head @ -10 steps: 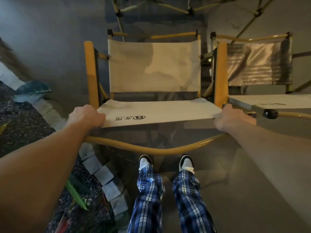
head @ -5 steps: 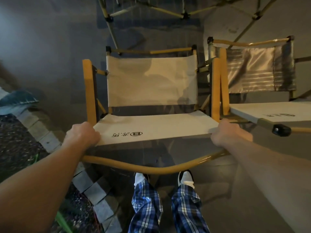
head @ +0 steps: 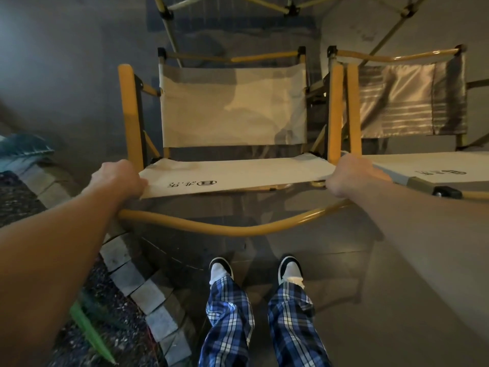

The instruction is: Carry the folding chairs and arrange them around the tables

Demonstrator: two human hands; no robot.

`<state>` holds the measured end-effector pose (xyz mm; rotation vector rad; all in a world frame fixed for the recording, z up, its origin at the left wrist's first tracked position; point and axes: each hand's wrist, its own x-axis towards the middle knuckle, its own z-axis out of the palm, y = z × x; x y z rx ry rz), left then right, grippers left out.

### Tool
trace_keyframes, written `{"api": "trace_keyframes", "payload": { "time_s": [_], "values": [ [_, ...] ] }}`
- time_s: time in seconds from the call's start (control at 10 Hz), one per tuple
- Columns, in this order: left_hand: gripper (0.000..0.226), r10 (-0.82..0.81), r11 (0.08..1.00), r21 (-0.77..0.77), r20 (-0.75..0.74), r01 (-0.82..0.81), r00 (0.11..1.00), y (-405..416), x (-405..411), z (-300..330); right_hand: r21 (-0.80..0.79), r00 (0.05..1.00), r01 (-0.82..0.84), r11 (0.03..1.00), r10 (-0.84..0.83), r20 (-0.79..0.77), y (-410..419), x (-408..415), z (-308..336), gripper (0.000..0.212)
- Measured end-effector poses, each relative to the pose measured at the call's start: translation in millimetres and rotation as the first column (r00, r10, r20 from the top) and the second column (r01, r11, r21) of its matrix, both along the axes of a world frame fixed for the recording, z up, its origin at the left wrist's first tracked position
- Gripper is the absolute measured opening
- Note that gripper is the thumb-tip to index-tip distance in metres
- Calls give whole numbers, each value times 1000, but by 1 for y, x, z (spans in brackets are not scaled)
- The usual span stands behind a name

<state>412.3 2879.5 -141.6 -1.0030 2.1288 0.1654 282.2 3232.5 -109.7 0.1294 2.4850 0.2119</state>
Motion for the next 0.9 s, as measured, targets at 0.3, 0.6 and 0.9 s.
{"api": "trace_keyframes", "payload": {
  "time_s": [0.3,0.6,0.9],
  "values": [
    [22,-67,998,0,37,67,997,-4,-7,6,-3,998,-39,999,39,49,-9,-4,0,17],
    [21,-218,976,21,-5,218,976,7,-13,15,12,995,-83,996,83,54,-15,-1,-1,19],
    [17,-223,974,33,-10,223,975,24,-10,33,-114,986,-89,990,104,128,-18,5,16,18]
  ]
}}
